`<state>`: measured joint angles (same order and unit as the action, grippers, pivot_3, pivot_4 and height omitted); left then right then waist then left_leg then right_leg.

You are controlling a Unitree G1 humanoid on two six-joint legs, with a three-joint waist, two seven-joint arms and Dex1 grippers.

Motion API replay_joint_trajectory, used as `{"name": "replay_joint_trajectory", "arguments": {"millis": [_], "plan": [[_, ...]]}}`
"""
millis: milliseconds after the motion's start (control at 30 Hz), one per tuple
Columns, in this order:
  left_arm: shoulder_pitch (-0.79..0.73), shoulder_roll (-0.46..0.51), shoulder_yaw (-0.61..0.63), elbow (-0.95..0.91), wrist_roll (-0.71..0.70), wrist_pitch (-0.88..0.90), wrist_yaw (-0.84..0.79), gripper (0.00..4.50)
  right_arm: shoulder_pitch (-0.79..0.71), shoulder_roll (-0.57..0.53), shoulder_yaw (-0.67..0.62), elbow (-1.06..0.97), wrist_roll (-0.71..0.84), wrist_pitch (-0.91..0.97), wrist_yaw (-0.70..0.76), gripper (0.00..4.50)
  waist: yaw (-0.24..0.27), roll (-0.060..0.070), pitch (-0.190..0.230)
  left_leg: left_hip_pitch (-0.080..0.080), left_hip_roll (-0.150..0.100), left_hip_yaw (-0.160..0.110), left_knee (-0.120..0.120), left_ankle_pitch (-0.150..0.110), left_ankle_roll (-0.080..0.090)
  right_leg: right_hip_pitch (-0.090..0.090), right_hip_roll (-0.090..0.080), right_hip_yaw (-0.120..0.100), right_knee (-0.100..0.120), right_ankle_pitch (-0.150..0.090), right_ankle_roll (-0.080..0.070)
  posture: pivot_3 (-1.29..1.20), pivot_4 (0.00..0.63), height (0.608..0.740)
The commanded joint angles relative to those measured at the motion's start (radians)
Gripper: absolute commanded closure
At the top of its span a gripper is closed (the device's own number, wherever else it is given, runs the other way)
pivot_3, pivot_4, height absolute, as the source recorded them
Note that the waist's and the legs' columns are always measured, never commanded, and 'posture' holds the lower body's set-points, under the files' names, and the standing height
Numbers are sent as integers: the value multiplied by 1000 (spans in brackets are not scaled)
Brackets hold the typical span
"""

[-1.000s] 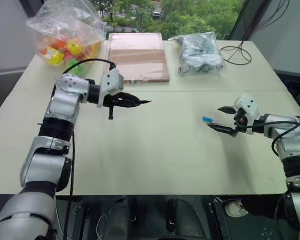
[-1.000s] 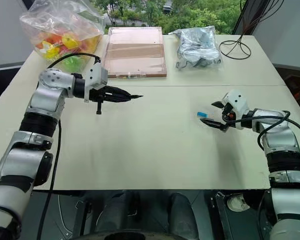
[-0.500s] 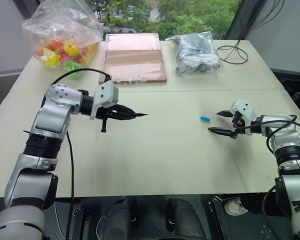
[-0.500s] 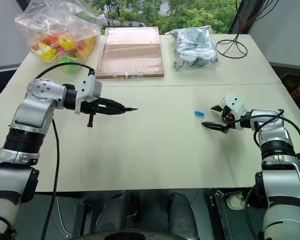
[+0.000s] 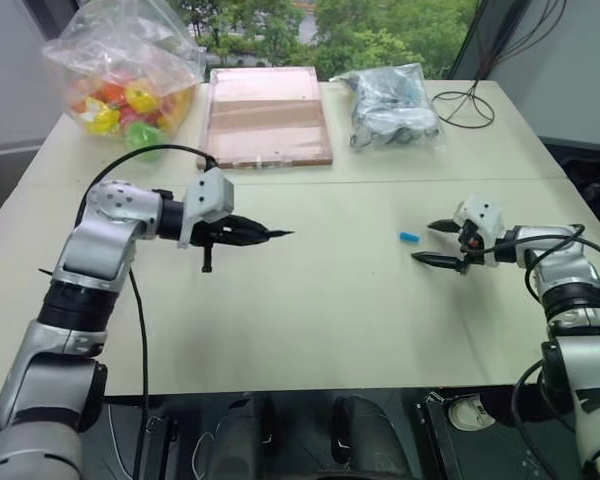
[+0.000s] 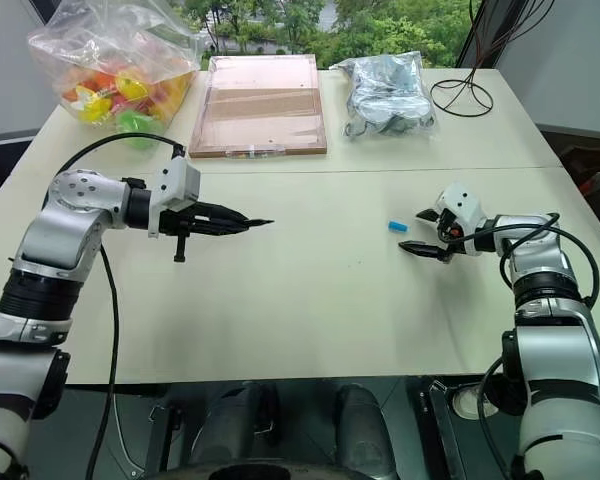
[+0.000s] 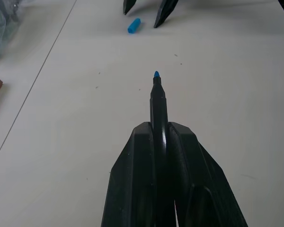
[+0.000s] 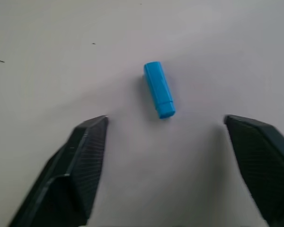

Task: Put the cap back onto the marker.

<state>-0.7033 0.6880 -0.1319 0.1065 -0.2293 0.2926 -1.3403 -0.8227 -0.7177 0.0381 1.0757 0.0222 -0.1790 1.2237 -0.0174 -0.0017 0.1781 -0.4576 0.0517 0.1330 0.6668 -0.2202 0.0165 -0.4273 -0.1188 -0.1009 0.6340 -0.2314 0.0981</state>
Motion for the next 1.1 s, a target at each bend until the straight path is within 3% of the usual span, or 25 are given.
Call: {"name": "replay_joint_trajectory", "arguments": {"millis": [33, 133, 700, 767, 1100], "plan": [[-2, 18, 23, -22, -12, -13, 10, 4500, -26, 7, -4, 12, -8, -10, -5, 2380, 0, 0, 0, 0, 0, 0, 0, 0, 0, 0, 0, 0, 0, 0, 0, 0, 150, 740], [-3, 18, 22, -13, -10, -19, 13, 4500, -31, 14, -2, 14, -13, -13, -5, 3857, 2, 0, 0, 0, 0, 0, 0, 0, 0, 0, 0, 0, 0, 0, 0, 0, 150, 740], [2, 13, 21, 18, -6, -44, 40, 4500, -51, 34, 6, 36, -37, -17, -11, 3857, 0, 0, 0, 0, 0, 0, 0, 0, 0, 0, 0, 0, 0, 0, 0, 0, 150, 740], [2, 12, 20, 16, -6, -44, 44, 4500, -54, 36, 5, 40, -40, -17, -11, 4432, 0, 0, 0, 0, 0, 0, 0, 0, 0, 0, 0, 0, 0, 0, 0, 0, 150, 740], [16, 19, 23, 1, -8, -37, 63, 4500, -67, 40, 4, 54, -54, -12, -13, 4469, -1, 0, 0, 1, 0, 0, 0, 0, 0, 0, 0, 0, 0, 0, 0, 0, 150, 740]]}}
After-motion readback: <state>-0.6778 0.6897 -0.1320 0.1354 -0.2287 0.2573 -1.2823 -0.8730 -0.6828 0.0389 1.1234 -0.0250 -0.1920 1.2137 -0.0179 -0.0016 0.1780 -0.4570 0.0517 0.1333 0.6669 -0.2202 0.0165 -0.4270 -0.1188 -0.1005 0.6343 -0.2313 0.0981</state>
